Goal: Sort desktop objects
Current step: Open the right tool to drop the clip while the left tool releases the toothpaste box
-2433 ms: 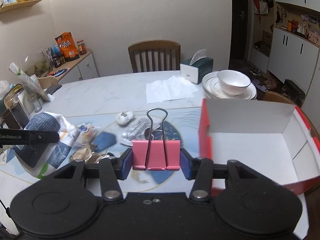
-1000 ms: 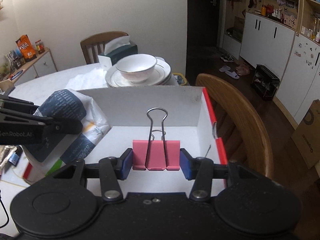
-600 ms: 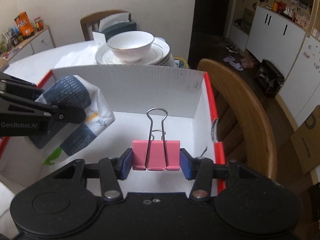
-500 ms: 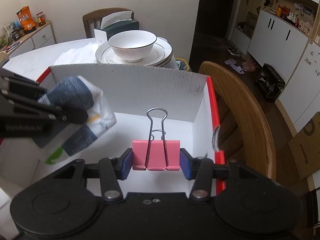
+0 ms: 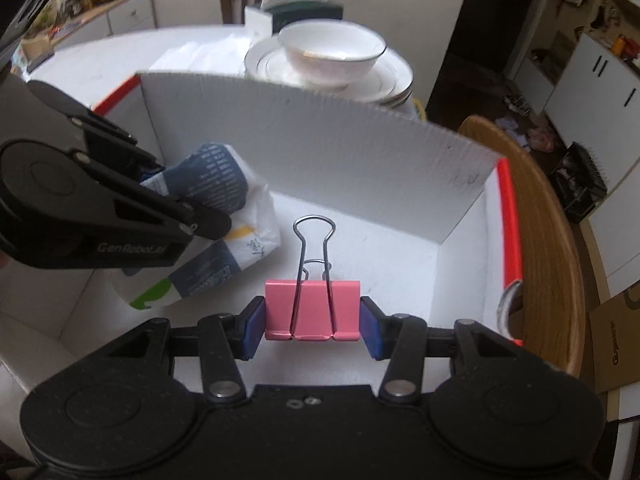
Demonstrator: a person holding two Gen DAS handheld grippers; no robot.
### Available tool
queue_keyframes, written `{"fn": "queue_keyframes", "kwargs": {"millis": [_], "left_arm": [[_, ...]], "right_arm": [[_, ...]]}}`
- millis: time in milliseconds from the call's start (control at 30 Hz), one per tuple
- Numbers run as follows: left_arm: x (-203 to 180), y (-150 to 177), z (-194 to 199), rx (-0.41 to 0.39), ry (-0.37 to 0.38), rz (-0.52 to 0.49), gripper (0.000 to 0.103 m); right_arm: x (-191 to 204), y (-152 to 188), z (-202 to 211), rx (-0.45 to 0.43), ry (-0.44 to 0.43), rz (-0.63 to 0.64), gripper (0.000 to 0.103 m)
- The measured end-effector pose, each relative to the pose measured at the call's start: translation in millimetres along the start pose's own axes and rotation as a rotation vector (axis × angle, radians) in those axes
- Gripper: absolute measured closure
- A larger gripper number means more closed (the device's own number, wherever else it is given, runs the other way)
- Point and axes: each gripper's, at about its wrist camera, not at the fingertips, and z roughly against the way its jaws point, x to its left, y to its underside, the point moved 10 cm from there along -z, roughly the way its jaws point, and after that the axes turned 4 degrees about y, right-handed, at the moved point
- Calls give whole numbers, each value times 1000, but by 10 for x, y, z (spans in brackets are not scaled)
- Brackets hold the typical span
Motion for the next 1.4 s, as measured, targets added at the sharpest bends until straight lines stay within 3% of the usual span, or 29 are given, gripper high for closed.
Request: {"fn": "queue_keyframes", "kwargs": {"millis": [400,700,1067,1400], "left_arm": [[4,49,-90,61,28,16,85],[14,59,-4,50,39,24,83],[-11,62,345,-26,51,27,83],[63,113,919,-167,42,23,83]], "right_arm": [[51,22,-149,111,-38,29,55],[57,72,-108,101,-62,30,52],[57,-15,240,-1,-133,-14,41],[122,-83,706,-131,-142,-64,38]]}}
